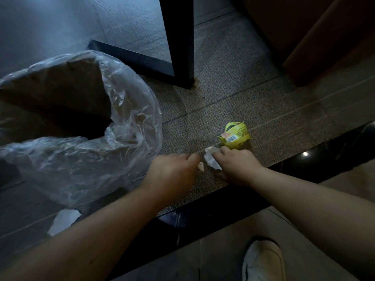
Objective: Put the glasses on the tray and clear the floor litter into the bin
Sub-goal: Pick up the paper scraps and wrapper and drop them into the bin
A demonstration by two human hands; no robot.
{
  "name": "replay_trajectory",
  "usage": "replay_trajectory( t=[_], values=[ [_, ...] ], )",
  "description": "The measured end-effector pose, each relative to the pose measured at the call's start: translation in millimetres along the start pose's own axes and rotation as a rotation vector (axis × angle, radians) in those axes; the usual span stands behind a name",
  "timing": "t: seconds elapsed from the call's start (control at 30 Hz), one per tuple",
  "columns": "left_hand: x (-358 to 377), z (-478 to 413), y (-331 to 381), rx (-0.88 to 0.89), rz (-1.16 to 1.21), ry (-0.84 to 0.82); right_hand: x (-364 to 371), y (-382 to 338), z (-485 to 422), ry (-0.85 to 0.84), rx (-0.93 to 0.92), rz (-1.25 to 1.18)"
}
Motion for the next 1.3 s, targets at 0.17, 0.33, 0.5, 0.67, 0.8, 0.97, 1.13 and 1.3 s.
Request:
replay_trajectory(
  t=[0.17, 0.33, 0.5, 0.67, 0.8, 0.97, 1.13, 1.3],
  values=[
    [-1.4, 4.1, 0.5, -0.072, 0.021, 0.026, 9.8, 1.4, -12.6, -0.024, -0.007, 0.042],
    [-3.3, 4.3, 2.3, -0.072, 0.041, 0.019, 1.1, -7.2, -14.6, -0.036, -0.086, 0.02],
    [-3.5, -4.8, -0.7, -0.047, 0.013, 0.004, -37.0, 12.2, 7.6, 0.376, -0.142, -0.084],
    [-5.8, -17.9, 1.4, -0.055, 0.043, 0.001, -57.1, 69.7, 11.5, 0.484, -0.004, -0.103],
    [-5.6, -23.4, 5.4, -0.064, 0.05, -0.006, -46.5, 83.8, 3.2, 0.4, 0.014, -0.08],
    [-4.1, -29.1, 1.7, -0.093, 0.065, -0.019, -31.4, 79.3, 4.7, 0.271, -0.104, 0.03],
    [-2.4, -28.9, -1.9, -0.097, 0.07, -0.034, -20.1, 73.4, 15.4, 0.244, -0.195, 0.043],
    [5.9, -28.9, -2.0, -0.097, 0.074, -0.087, -6.9, 67.0, 20.5, 0.197, -0.22, 0.09]
  ],
)
Point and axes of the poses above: each hand's wrist, its own z-axis away from the middle knuckle, its own x-axis out of the palm, y = z × x, the point moved 1 cm from there along -z, towards the middle knuckle, and after that the axes turned 8 degrees about -x, right-handed, at the moved point
